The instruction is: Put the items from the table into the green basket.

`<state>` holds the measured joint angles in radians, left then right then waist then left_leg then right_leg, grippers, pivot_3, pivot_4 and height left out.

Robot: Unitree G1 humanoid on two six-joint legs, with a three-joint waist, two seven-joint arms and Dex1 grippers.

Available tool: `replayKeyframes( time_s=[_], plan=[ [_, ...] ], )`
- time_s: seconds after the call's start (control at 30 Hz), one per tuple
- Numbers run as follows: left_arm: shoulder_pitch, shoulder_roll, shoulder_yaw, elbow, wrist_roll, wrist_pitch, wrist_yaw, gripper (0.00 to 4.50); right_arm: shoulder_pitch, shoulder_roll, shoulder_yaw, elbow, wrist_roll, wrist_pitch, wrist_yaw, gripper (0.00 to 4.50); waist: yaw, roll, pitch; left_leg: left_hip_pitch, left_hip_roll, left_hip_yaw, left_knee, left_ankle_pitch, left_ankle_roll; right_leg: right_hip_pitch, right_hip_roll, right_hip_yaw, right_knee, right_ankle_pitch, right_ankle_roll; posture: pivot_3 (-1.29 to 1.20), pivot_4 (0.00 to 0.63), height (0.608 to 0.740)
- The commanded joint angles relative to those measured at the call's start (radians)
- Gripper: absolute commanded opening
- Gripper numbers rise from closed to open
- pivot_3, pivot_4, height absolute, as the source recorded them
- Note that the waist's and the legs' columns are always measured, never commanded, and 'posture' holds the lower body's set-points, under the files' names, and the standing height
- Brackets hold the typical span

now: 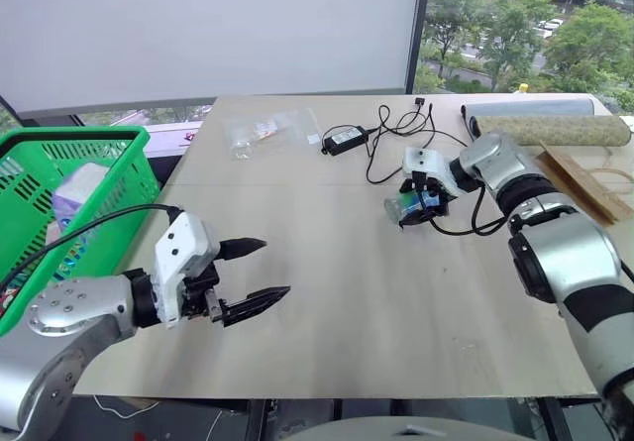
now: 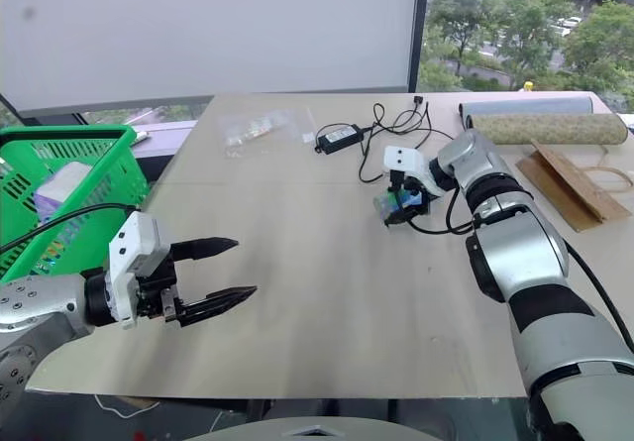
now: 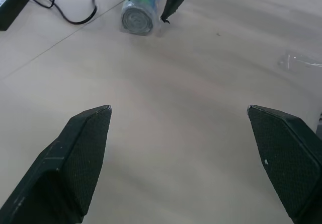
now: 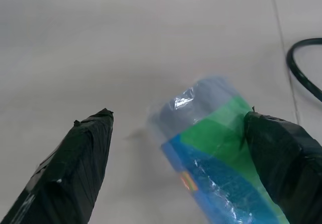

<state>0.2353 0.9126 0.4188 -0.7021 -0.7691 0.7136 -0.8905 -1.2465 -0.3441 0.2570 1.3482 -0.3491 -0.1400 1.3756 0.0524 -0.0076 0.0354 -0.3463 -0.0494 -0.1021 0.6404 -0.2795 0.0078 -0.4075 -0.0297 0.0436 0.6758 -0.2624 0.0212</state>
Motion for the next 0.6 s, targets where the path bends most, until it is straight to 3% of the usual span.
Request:
replayKeyframes(
  time_s=[0.03, 0.2, 0.4, 0.6],
  plan=[
    [-0.032, 0.011, -0.008, -0.002, -0.002, -0.018, -0.008, 4.5, -0.034, -0.021, -0.018, -0.037, 0.033, -0.052, 0.081, 4.37, -0.003, 0.0, 0.0, 0.0, 0.0, 0.0, 0.0, 0.0, 0.0, 0.0, 0.0, 0.0, 0.0, 0.0, 0.0, 0.17, 0.0, 0.74],
    [-0.082, 0.009, -0.058, 0.021, 0.011, -0.026, -0.013, 4.5, -0.097, -0.079, -0.012, -0.055, 0.048, -0.085, 0.22, 4.37, -0.013, 0.002, 0.001, -0.001, 0.0, 0.0, 0.0, 0.0, 0.0, 0.0, 0.0, 0.0, 0.0, 0.0, 0.0, 0.15, 0.0, 0.74],
    [-0.102, -0.001, -0.085, 0.019, 0.019, -0.026, -0.004, 4.5, -0.144, -0.108, -0.006, -0.033, 0.043, -0.046, 0.19, 4.37, -0.017, 0.002, 0.001, 0.0, 0.001, 0.0, 0.0, 0.0, 0.0, -0.001, 0.0, 0.001, 0.0, 0.0, 0.0, 0.16, 0.0, 0.74],
    [-0.085, -0.024, -0.085, -0.016, 0.01, -0.017, 0.021, 4.5, -0.096, -0.105, 0.17, -0.011, -0.179, -0.229, -0.231, 4.37, -0.01, 0.001, 0.001, -0.001, 0.0, 0.0, 0.0, 0.0, 0.0, -0.001, 0.0, 0.001, 0.0, 0.0, 0.0, 0.2, 0.0, 0.74]
  ],
)
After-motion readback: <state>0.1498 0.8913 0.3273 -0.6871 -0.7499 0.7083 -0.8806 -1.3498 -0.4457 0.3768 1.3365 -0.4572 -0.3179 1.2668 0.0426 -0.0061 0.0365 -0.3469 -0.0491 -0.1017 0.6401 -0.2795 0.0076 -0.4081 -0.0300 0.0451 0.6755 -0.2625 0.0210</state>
